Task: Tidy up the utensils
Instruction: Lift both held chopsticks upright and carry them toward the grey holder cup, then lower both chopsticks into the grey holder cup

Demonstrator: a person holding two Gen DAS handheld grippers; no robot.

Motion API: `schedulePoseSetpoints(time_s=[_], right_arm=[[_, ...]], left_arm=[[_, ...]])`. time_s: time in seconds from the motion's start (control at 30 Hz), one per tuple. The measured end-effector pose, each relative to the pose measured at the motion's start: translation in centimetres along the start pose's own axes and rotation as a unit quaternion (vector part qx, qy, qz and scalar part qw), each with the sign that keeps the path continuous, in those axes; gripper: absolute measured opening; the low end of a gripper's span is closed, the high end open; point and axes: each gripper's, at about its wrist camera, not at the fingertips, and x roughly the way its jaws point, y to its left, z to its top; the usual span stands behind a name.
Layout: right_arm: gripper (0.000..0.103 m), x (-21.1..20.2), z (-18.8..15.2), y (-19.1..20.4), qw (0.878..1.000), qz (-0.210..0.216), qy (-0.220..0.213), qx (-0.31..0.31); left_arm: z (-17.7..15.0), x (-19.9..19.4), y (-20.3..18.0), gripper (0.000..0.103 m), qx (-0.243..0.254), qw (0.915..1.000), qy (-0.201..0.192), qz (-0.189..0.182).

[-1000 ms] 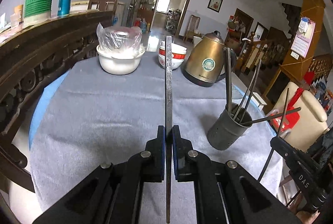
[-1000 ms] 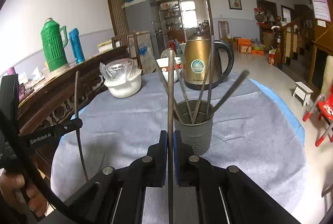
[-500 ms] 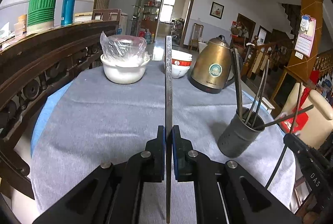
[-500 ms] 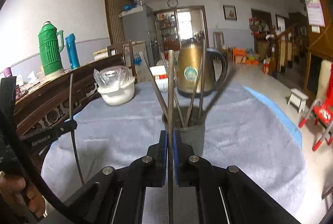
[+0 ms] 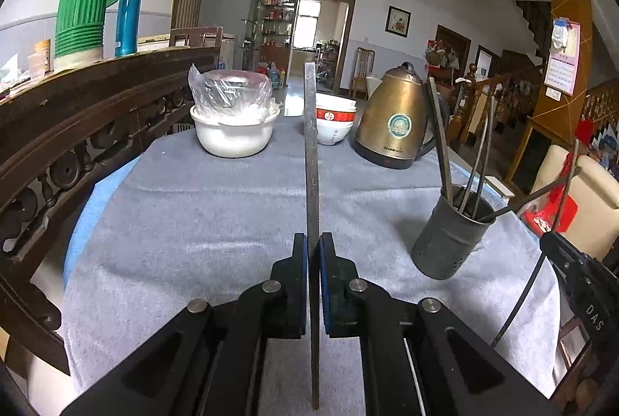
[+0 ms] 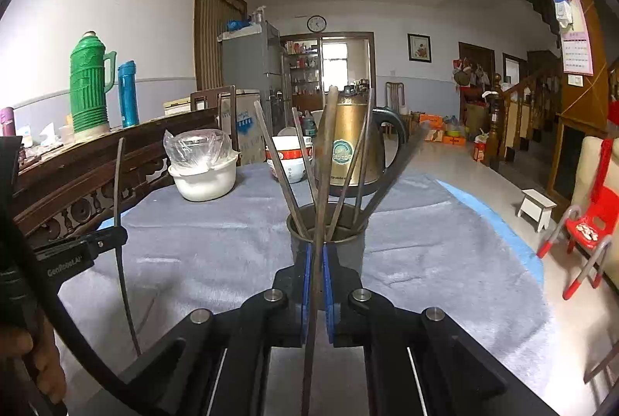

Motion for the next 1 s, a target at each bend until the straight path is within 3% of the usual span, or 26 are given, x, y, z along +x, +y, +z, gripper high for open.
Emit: schedulePoseSetpoints(time_s=[0.53, 1.0], right_arm=[[0.007, -4.6, -0.7, -2.3, 0.999, 0.018, 0.009, 0.037], [0.006, -4.7, -0.5, -4.8, 0.994, 0.031, 0.018, 0.099]], left_arm=[[-1.8, -5.2, 0.3, 0.006, -0.001, 0.9998, -0.019, -0.011], [-1.5, -5.2, 1.6, 0.006, -0.049, 0.9983, 0.001, -0.031]])
